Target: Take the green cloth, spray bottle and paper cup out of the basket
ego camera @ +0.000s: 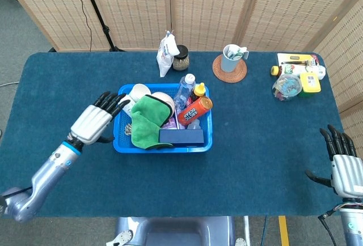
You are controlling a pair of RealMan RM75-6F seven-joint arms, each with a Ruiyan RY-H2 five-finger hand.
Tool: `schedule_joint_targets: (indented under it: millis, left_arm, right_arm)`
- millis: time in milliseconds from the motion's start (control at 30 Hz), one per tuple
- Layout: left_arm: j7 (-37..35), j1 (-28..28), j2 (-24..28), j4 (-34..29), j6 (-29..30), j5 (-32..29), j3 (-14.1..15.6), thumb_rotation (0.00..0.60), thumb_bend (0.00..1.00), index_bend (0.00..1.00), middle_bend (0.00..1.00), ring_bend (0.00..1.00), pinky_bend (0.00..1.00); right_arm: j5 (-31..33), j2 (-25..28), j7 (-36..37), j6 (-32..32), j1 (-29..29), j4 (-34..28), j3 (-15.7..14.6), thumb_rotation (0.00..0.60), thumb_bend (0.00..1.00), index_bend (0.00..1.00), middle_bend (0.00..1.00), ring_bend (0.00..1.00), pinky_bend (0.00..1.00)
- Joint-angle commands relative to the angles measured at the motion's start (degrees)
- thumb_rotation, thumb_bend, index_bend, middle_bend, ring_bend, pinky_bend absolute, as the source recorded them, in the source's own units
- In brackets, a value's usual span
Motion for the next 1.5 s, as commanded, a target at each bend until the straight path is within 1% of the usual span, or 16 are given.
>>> schedule_joint_targets:
  millis: [33,333,400,467,500,533,567,667,767,867,933,1067,1200,1300,1400,1500]
  left_arm:
    - [4.3,-4.6,-4.8,4.0,-3.8,-5.1,-1.8,0.600,0.07,0.00,0.00,0.00,0.00]
    - [9.2,-10.4,-11.6,9.3,-7.0,-12.7,-2.1,0.600,0.07,0.00,0.00,0.00,0.00]
    - [10.6,-11.6,-13.1,10.6,-7.4,-14.4,-1.9,0.600,0.08,0.00,0.00,0.00,0.04]
    - [11.8,-12.4,-14.1,11.4,-7.1,-15.2,-1.7,0.600,0.08,0.02,0.01,0.04,0.15]
    - [12.3,-12.7,-14.5,11.7,-6.6,-15.3,-1.6,0.600,0.08,0.07,0.06,0.10,0.24]
    - [13.0,-12.9,-15.2,12.1,-5.6,-15.2,-1.5,0.600,0.10,0.14,0.12,0.19,0.32]
    - [13.5,-13.1,-15.7,12.5,-4.9,-15.0,-1.5,0.600,0.12,0.23,0.21,0.27,0.38]
    - [16.5,-13.7,-17.9,14.2,-2.5,-15.0,-0.6,0.600,0.20,0.42,0.38,0.41,0.46]
    - [17.2,-13.8,-19.2,14.5,-0.2,-14.8,-0.5,0.600,0.30,0.53,0.48,0.50,0.50]
    - [15.8,-13.5,-19.6,14.2,2.1,-13.0,-0.6,0.600,0.38,0.61,0.54,0.55,0.52]
    - [14.5,-13.1,-19.4,14.0,3.6,-11.5,-0.6,0.600,0.42,0.64,0.57,0.57,0.53]
    - [12.3,-12.4,-18.1,12.6,6.3,-9.0,-0.7,0.600,0.46,0.67,0.59,0.59,0.54]
    - [9.5,-10.9,-15.0,9.3,10.0,-6.5,-1.7,0.600,0.47,0.67,0.59,0.59,0.54]
    - [6.5,-9.2,-11.3,6.3,13.5,-4.3,-2.9,0.600,0.47,0.67,0.59,0.59,0.54]
    - [3.6,-7.0,-5.8,3.6,16.6,-3.1,-4.5,0.600,0.47,0.67,0.59,0.59,0.54]
    - [0.0,-4.7,-0.2,3.3,18.0,-5.8,-7.3,0.600,0.47,0.67,0.59,0.59,0.54]
  right_arm:
    - [0.4,0.0,0.1,-0.2,0.1,0.2,0.2,0.600,0.00,0.00,0.00,0.00,0.00]
    - [1.7,-0.2,0.6,-0.9,0.3,0.8,0.7,0.600,0.00,0.00,0.00,0.00,0.00]
    - [1.9,-0.2,0.7,-1.1,0.3,0.9,0.7,0.600,0.00,0.00,0.00,0.00,0.00]
    - [1.9,-0.2,0.9,-1.2,0.3,1.0,0.8,0.600,0.00,0.00,0.00,0.00,0.00]
    - [2.0,-0.2,0.9,-1.2,0.3,1.0,0.8,0.600,0.00,0.00,0.00,0.00,0.00]
    - [2.1,-0.2,1.0,-1.2,0.3,1.0,0.8,0.600,0.00,0.00,0.00,0.00,0.00]
    - [2.1,-0.1,1.1,-1.3,0.4,1.1,0.9,0.600,0.00,0.00,0.00,0.00,0.00]
    - [2.4,-0.1,1.5,-1.4,0.4,1.1,1.0,0.600,0.00,0.00,0.00,0.00,0.00]
    - [2.4,0.0,1.7,-1.3,0.4,1.2,1.2,0.600,0.00,0.00,0.00,0.00,0.00]
    - [2.5,0.1,1.9,-1.3,0.3,1.1,1.2,0.600,0.00,0.00,0.00,0.00,0.00]
    - [2.6,0.1,2.0,-1.3,0.3,1.1,1.2,0.600,0.00,0.00,0.00,0.00,0.00]
    - [2.6,0.2,2.2,-1.6,0.4,1.0,1.2,0.600,0.00,0.00,0.00,0.00,0.00]
    - [2.4,0.3,2.2,-1.5,0.3,0.9,1.1,0.600,0.00,0.00,0.00,0.00,0.00]
    - [2.3,0.2,2.0,-1.6,0.3,0.8,1.0,0.600,0.00,0.00,0.00,0.00,0.00]
    - [2.2,0.2,1.7,-1.7,0.4,0.6,0.8,0.600,0.00,0.00,0.00,0.00,0.00]
    - [1.9,0.1,1.4,-1.6,0.3,0.4,0.7,0.600,0.00,0.00,0.00,0.00,0.00]
